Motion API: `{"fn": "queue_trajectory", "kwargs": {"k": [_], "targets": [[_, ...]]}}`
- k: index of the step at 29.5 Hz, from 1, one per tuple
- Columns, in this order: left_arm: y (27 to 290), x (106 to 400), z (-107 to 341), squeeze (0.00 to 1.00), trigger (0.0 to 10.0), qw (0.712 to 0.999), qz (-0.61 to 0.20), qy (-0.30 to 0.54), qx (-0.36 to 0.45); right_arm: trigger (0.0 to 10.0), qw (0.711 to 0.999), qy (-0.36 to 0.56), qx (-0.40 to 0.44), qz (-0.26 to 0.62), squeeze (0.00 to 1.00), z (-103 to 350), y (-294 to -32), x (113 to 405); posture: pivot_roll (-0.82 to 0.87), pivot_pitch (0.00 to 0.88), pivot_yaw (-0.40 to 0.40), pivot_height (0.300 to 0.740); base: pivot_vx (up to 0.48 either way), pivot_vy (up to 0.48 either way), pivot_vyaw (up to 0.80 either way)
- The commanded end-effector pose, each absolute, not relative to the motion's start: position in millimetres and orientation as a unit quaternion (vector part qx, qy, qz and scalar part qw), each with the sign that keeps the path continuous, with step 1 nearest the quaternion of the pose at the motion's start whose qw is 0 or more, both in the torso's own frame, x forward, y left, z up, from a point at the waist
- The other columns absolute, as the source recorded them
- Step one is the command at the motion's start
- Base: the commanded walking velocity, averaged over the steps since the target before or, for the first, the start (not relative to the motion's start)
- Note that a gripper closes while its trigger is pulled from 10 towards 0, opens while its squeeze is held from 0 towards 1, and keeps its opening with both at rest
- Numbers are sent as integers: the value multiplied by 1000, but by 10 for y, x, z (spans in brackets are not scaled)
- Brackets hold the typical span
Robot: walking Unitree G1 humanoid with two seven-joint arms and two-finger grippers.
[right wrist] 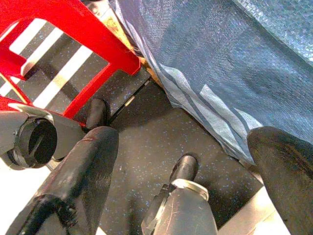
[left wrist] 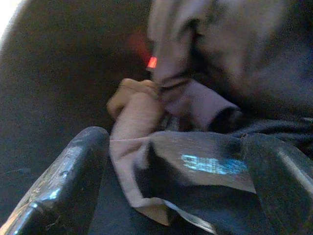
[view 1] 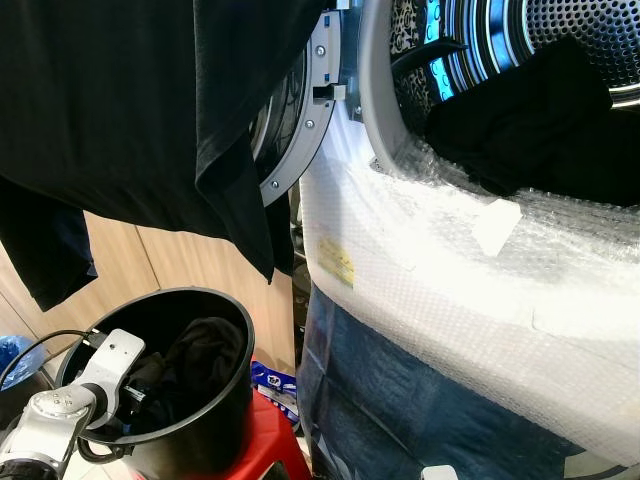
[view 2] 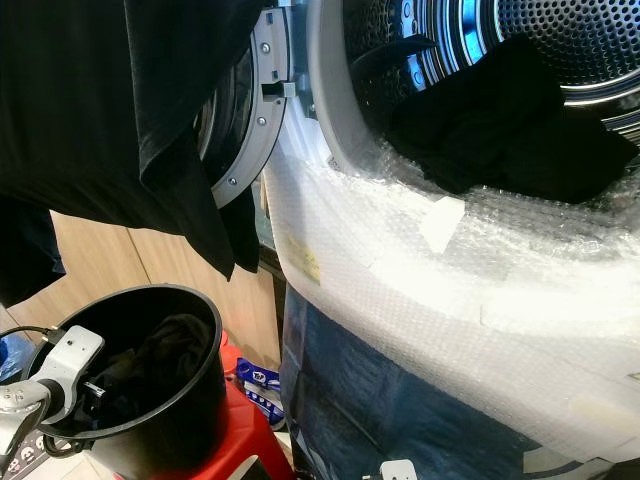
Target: Clothes washing
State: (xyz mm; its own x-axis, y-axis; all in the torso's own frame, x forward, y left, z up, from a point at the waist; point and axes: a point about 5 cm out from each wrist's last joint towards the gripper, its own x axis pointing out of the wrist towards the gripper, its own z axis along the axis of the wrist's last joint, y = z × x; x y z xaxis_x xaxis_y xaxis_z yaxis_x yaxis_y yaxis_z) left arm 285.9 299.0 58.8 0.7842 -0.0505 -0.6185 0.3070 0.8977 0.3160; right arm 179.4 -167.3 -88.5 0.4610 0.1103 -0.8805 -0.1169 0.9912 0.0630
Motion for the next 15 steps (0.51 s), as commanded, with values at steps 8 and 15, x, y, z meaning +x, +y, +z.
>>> {"fn": "queue_trajectory", "kwargs": {"k": [8,15], "targets": [[2898,2896,622,0,10000,912,-154,317,210,10000,853,516,-6,74,0,-878,-1637,1817,144,0,25,740,0,0,0],[2879,2914,582,0,10000,903,-164,332,218,10000,852,518,-10,72,0,-883,-1660,1804,136,0,25,740,0,0,0]]}}
